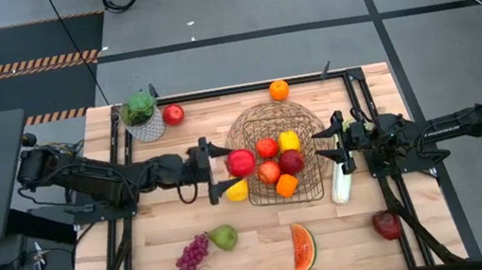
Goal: Build produce basket
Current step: Put the bottom red apple into the wire basket
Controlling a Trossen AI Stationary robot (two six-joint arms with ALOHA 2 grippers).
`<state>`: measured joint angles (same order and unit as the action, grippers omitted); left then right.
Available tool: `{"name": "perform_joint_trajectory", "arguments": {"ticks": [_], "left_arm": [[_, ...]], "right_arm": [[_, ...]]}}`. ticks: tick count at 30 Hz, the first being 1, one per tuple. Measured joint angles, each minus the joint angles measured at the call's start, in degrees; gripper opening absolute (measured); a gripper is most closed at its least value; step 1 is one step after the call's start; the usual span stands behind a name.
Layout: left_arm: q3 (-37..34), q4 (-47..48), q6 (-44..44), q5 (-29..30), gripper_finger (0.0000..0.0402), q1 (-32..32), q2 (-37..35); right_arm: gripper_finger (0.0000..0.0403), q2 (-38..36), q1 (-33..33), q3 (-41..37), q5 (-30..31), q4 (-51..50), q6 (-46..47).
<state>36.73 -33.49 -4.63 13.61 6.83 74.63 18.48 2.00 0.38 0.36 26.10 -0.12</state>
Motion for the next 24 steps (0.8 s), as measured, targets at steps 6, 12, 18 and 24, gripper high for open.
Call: {"name": "perform_joint_trajectory", "arguments": {"ticks": [6,12,18,24], "left_arm": [[0.02,0.38,-22.17,0.04,0.0396,-1.63,0.0],[0.02,0.57,-38.74,-0.05,0.0396,-1.42,-0.01],[0.02,0.63,-54.64,-0.05,0.0396,-1.16,-0.02],[0.0,-2.76,-58.84,-6.27,0.0396,-1.16,-0.01]], "right_arm": [[0.0231,0.0,0.0,-0.01,0.01,0.0,0.01],[0.0231,-0.02,0.0,-0.02,0.01,0.0,0.02],[0.0231,0.0,0.01,0.0,0.02,-0.01,0.02],[0.0231,0.0,0.02,-0.01,0.01,0.0,0.01]]}}
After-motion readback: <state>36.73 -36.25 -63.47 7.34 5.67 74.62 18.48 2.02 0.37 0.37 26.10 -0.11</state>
